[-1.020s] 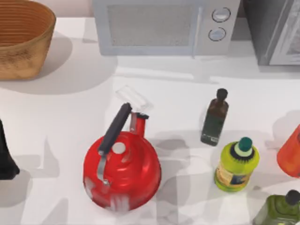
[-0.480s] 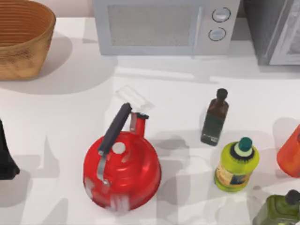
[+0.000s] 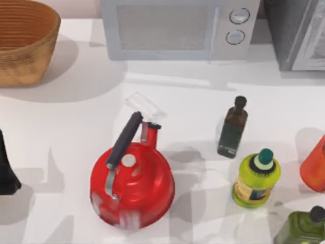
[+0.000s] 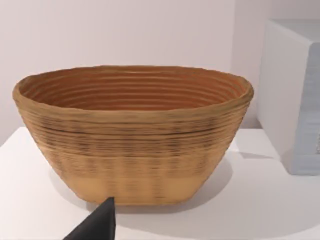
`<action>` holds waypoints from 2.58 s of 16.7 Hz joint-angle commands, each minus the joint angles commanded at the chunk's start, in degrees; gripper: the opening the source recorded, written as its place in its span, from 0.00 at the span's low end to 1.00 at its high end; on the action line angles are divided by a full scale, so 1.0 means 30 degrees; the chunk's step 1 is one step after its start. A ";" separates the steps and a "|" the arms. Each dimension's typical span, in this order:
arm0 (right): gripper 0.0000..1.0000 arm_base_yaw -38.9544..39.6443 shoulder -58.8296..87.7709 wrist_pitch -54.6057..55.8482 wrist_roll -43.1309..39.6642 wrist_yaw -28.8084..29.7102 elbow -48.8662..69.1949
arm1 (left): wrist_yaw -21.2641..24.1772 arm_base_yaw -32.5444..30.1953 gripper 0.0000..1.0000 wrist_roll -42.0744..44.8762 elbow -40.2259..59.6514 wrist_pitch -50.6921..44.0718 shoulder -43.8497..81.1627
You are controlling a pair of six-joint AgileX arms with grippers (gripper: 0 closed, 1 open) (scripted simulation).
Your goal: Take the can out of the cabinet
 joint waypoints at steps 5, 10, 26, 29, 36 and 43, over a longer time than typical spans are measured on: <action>0.00 -0.2545 0.4953 0.3747 -0.0203 -0.4131 0.1378 | 0.0000 0.0000 1.00 0.0000 0.0000 0.0000 0.0000; 0.00 -0.6507 1.3823 1.0112 -0.0529 -1.1079 0.3900 | 0.0000 0.0000 1.00 0.0000 0.0000 0.0000 0.0000; 0.00 -1.7746 4.1319 2.8735 -0.1630 -3.1387 1.1109 | 0.0000 0.0000 1.00 0.0000 0.0000 0.0000 0.0000; 0.00 -1.8142 4.2221 2.9377 -0.1675 -3.2096 1.1335 | 0.0000 0.0000 1.00 0.0000 0.0000 0.0000 0.0000; 0.00 -1.7522 4.2629 2.7442 -0.2163 -2.9906 1.2520 | 0.0000 0.0000 1.00 0.0000 0.0000 0.0000 0.0000; 0.00 -1.6592 4.2139 2.7541 -0.3590 -3.0560 1.1165 | 0.0000 0.0000 1.00 0.0000 0.0000 0.0000 0.0000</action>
